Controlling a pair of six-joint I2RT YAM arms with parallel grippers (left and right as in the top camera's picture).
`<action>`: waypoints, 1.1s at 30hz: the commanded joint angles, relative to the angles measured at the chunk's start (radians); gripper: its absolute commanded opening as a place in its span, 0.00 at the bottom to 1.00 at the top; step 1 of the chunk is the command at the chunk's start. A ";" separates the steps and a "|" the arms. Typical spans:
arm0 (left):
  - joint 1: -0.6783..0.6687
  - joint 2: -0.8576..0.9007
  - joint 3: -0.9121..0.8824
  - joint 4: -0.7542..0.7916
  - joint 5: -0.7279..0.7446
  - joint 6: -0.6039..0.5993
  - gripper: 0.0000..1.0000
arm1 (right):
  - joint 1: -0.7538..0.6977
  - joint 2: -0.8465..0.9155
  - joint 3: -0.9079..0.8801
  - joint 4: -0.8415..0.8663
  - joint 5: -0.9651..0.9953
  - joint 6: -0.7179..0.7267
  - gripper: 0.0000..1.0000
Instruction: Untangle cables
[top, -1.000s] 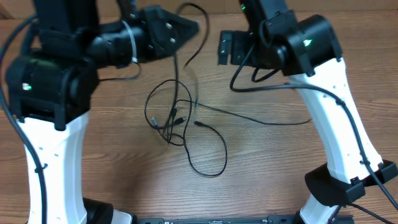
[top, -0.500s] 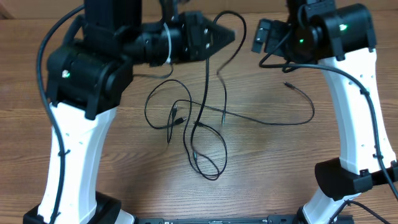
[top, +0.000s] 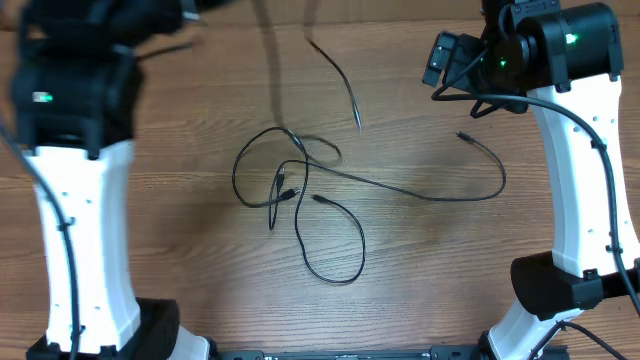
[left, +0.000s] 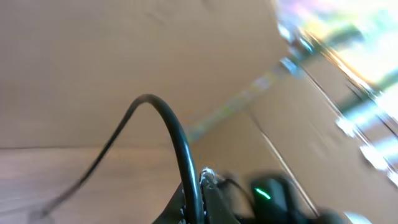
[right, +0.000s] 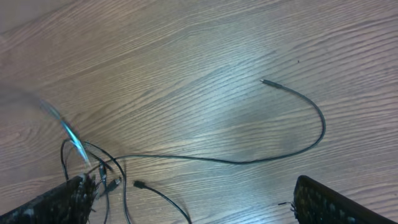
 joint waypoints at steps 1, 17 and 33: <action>0.160 -0.003 0.008 -0.041 -0.019 -0.014 0.04 | -0.003 -0.001 0.011 0.005 -0.001 -0.008 1.00; 0.669 0.037 0.008 -0.317 -0.376 0.140 0.04 | -0.003 -0.001 0.010 0.005 -0.001 -0.008 1.00; 0.764 0.140 0.008 -0.194 -0.796 0.335 0.04 | -0.003 0.000 0.010 -0.018 -0.001 -0.008 1.00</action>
